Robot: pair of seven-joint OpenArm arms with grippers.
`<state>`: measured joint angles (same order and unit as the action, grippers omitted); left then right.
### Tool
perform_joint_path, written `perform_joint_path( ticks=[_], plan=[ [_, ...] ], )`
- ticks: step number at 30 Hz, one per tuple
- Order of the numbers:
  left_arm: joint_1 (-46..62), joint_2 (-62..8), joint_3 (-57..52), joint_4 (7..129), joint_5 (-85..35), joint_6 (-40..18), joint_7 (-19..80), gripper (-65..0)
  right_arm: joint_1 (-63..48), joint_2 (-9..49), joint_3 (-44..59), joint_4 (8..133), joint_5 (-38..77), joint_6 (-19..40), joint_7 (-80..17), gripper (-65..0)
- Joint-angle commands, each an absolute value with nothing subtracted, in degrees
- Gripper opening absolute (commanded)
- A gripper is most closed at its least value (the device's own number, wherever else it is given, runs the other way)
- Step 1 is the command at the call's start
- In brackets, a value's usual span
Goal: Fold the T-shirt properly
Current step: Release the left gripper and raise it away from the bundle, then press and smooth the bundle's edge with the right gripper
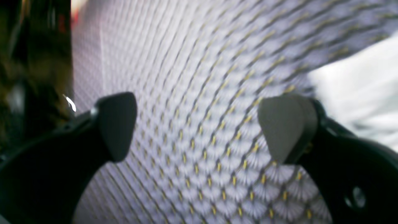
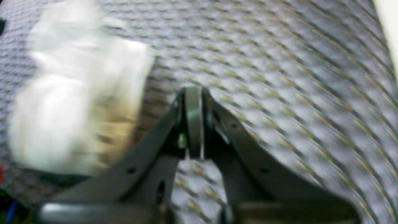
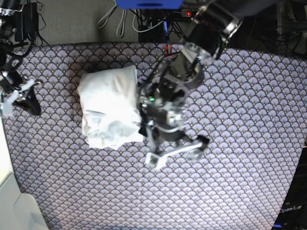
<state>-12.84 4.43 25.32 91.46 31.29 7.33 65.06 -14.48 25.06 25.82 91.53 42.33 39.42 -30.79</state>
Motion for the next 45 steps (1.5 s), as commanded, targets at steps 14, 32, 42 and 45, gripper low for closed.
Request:
perform_joint_path(
  ticks=[14, 32, 42, 45],
  plan=[
    [2.4, -0.2, -0.7, 112.7, 1.9, 7.5, 70.1, -0.6, -9.5, 26.2, 8.4, 99.5, 43.3, 40.0, -29.4, -65.0],
    [12.0, -3.6, -2.1, 114.2, -4.4, 8.0, 70.0, -0.9, 2.6, 25.5, -7.7, 85.3, 43.2, 40.0, -28.9, -65.0],
    [15.5, -3.6, -2.1, 114.9, -4.2, 8.0, 69.4, -0.7, 8.6, 25.6, -10.0, 72.2, 43.1, 40.0, -28.8, -65.0],
    [15.5, -3.6, -2.1, 114.9, -4.4, 8.0, 69.4, -0.7, 8.8, 25.6, -10.4, 71.9, 41.2, 40.0, -28.8, -65.0]
  ],
)
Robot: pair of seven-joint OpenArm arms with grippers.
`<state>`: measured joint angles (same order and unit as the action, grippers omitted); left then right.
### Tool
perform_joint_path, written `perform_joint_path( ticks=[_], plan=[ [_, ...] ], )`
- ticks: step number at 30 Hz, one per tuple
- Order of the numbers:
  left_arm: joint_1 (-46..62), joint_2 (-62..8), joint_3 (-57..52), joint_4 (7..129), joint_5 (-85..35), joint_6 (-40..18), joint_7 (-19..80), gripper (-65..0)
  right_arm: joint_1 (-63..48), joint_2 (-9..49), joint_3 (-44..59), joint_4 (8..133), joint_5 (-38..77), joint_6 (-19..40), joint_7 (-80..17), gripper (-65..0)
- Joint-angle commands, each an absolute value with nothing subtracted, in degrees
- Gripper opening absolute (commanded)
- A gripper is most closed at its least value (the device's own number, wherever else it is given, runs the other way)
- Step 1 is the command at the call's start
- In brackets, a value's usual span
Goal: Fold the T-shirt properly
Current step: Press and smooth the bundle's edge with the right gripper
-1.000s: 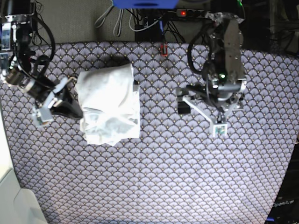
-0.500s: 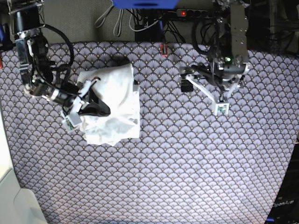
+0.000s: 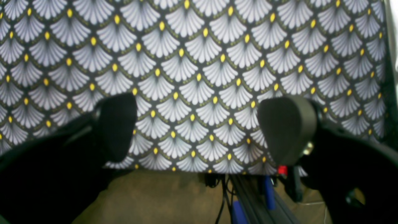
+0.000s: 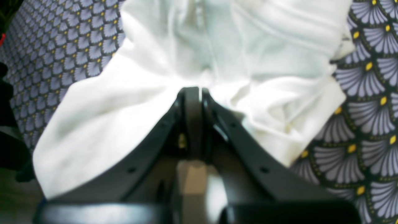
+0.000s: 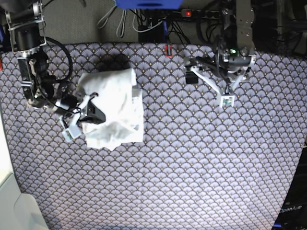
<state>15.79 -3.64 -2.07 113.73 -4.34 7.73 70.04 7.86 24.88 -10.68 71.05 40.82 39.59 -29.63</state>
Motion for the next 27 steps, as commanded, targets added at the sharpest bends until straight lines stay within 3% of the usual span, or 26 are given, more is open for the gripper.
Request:
perform_joint_path(
  ticks=[1, 11, 27],
  plan=[
    [15.5, -3.5, -2.1, 114.9, -4.4, 8.0, 69.4, -0.7, 8.8, 25.6, -10.3, 72.7, 40.0, 40.0, -28.8, -65.0],
    [17.2, -3.2, -2.2, 115.6, -4.5, 8.0, 69.3, -0.7, 6.5, 26.2, -10.2, 87.2, 35.5, 40.0, -29.4, -65.0],
    [19.1, -3.0, -2.2, 115.7, -4.5, 8.0, 69.3, -0.8, 10.0, 21.1, -13.5, 71.3, 35.4, 40.0, -28.7, -65.0]
  ],
)
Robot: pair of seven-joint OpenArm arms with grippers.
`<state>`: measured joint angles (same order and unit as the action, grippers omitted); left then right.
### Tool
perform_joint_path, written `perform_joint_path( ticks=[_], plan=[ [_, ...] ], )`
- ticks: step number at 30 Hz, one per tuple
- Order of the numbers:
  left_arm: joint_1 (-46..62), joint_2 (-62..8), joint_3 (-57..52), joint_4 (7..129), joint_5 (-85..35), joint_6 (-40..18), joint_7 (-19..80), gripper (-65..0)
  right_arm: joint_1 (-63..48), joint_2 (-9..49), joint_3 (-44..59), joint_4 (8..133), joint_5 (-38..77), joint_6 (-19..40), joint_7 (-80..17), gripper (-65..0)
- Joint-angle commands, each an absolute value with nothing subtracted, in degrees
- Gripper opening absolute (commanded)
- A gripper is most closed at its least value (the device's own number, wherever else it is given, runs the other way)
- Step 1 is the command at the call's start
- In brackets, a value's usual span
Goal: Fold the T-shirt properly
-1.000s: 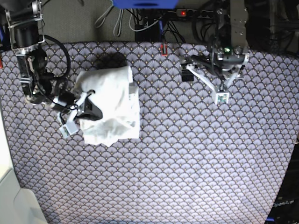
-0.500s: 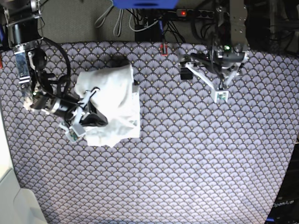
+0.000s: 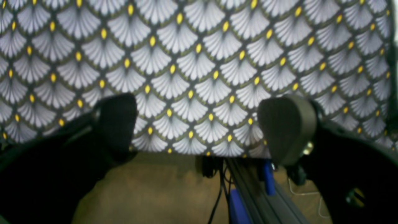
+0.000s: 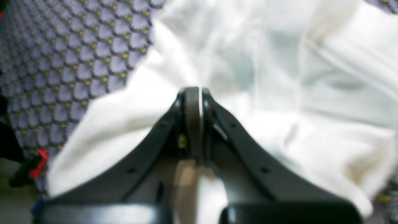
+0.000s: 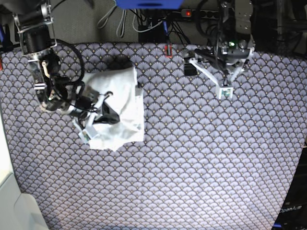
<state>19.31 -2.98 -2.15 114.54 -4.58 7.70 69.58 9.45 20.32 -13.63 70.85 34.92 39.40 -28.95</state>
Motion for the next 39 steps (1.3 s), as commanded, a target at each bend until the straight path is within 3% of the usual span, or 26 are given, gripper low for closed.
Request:
perform_joint_path(
  ticks=[1, 12, 24, 39],
  plan=[
    [19.1, -3.0, -2.2, 115.7, -4.5, 8.0, 69.3, -0.8, 10.0, 21.0, -13.5, 70.9, 35.4, 40.0, -28.6, -65.0],
    [20.2, -3.0, -2.1, 115.8, -4.6, 7.6, 69.3, -0.7, 4.2, 23.6, -13.1, 88.9, 35.4, 40.0, -27.7, -65.0],
    [24.3, -5.1, -2.1, 116.1, -4.6, 7.4, 68.6, -0.7, -14.0, 28.4, 6.5, 96.2, 35.4, 40.0, -27.4, -65.0],
    [27.5, -5.2, -2.0, 116.0, -4.6, 7.4, 64.6, -0.8, -15.6, 24.2, 7.3, 100.7, 35.4, 40.0, -27.6, -65.0]
  ],
)
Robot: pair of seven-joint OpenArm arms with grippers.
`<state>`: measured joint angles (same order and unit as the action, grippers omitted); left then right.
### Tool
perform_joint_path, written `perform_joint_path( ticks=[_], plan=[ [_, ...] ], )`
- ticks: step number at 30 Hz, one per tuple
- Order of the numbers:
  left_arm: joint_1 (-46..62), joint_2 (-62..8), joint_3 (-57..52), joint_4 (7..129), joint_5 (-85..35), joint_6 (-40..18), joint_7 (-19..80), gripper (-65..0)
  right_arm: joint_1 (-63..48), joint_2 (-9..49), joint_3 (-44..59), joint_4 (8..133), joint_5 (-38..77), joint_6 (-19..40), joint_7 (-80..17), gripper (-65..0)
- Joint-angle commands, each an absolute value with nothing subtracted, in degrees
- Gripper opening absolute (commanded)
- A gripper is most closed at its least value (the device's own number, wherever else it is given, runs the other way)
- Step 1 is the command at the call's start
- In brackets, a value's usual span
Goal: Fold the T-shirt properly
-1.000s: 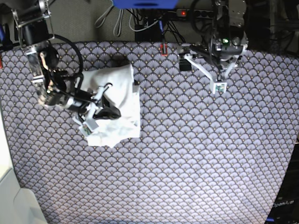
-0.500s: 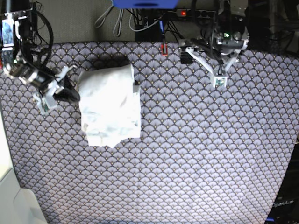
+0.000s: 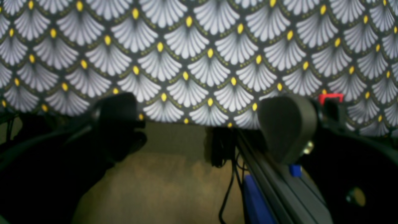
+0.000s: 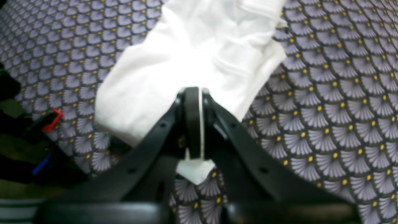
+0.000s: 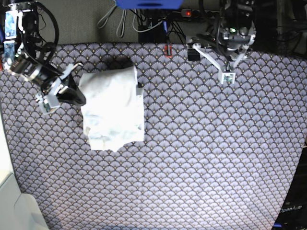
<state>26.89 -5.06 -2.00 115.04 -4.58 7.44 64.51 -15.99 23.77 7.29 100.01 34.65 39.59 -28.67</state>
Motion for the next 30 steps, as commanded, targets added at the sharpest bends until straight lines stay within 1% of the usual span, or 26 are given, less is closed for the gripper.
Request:
perform_joint_path(
  ticks=[1, 7, 11, 17, 19, 22, 24, 26, 28, 29, 30],
  plan=[
    [27.6, -5.2, -2.0, 116.0, -4.6, 7.4, 64.6, -0.8, -15.6, 24.1, 6.6, 99.1, 35.4, 40.0, -27.5, -65.0],
    [28.4, -6.5, -2.0, 115.9, -4.6, 7.4, 64.6, -0.8, -14.5, 22.7, 3.1, 89.7, 35.3, 40.0, -27.3, -65.0],
    [29.1, -7.3, -2.1, 115.8, -4.6, 7.4, 64.6, -0.8, -14.7, 23.0, 3.0, 87.5, 35.4, 40.0, -27.2, -65.0],
    [30.0, -8.8, -2.1, 115.9, -5.8, 7.4, 64.1, -1.0, -18.7, 24.6, 8.7, 98.0, 35.4, 40.0, -27.5, -65.0],
    [30.3, -9.5, -2.1, 116.0, -9.1, 7.4, 62.4, -1.1, -21.1, 24.7, 11.5, 101.5, 35.4, 40.0, -27.6, -65.0],
    [30.9, -12.7, -2.1, 116.0, -16.6, 7.4, 61.4, -2.2, -25.0, 24.8, 15.4, 105.5, 35.3, 40.0, -27.6, -65.0],
    [31.8, -14.6, -2.1, 116.0, -21.6, 7.4, 61.1, -6.7, -28.9, 24.8, 19.0, 106.7, 35.3, 40.0, -27.6, -65.0],
    [32.0, -16.5, -2.0, 115.9, -26.0, 7.5, 61.0, -14.6, -32.4, 24.7, 21.9, 106.9, 35.3, 40.0, -27.6, -65.0],
    [32.8, -17.8, -2.0, 115.9, -28.9, 7.7, 61.1, -25.7, -36.5, 24.7, 24.8, 106.9, 35.3, 40.0, -27.6, -65.0],
    [33.0, -18.6, -2.0, 115.9, -29.8, 8.0, 61.3, -32.7, -38.7, 24.5, 26.5, 106.7, 35.3, 40.0, -27.6, -65.0],
    [33.1, -19.1, -2.0, 115.9, -30.4, 8.0, 61.5, -38.4, -40.7, 24.0, 27.9, 106.6, 35.3, 40.0, -27.6, -65.0]
  ],
)
